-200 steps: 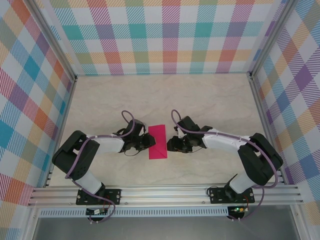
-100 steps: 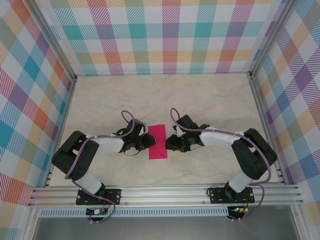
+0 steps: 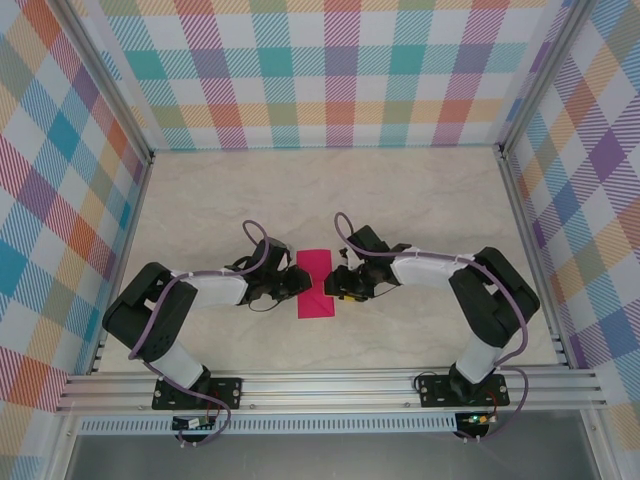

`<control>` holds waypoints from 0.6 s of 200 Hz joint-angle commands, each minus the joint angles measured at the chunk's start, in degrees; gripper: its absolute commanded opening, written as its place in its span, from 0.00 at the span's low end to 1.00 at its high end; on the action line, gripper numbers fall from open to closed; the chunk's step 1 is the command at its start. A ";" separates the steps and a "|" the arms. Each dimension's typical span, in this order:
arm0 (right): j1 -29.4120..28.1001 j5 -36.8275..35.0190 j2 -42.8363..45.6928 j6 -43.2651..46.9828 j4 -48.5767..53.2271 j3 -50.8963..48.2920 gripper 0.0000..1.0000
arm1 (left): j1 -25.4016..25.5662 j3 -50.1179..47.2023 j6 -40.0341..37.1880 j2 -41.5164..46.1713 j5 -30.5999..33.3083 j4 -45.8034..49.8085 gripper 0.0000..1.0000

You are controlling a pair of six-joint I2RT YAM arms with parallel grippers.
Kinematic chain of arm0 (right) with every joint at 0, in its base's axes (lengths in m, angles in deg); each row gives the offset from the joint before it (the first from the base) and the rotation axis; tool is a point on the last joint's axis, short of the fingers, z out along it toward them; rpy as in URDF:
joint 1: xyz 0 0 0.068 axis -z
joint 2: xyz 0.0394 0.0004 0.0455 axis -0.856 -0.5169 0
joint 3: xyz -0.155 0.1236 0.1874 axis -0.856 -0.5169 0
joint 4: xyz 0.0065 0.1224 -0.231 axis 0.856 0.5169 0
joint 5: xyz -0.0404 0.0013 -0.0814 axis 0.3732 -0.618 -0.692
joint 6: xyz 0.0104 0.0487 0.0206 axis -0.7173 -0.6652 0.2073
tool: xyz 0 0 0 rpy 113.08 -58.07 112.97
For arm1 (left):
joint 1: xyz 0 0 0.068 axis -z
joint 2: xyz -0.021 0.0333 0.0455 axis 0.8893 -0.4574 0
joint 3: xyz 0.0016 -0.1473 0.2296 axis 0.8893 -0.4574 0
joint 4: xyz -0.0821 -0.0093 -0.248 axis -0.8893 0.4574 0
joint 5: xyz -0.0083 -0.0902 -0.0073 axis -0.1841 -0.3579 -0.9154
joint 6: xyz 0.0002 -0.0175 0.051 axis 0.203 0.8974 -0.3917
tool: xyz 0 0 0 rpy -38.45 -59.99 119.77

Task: Fold a paper plane with a square sheet of paper (pick it up from the middle)
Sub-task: Fold the triangle a second time at the center of the table, then turn over the paper at the center of the table.

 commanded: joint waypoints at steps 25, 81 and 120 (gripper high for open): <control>0.39 2.92 -3.07 -0.90 -1.82 3.50 0.45 | 0.45 0.85 -1.45 -1.31 -0.10 0.75 0.19; 0.33 -0.68 -4.88 -1.67 1.04 4.26 0.46 | 0.45 0.58 -1.80 -1.38 0.27 1.42 0.19; 0.35 0.31 -5.68 -2.11 -0.19 3.41 0.46 | 0.45 0.87 -2.06 -2.07 0.43 1.70 0.19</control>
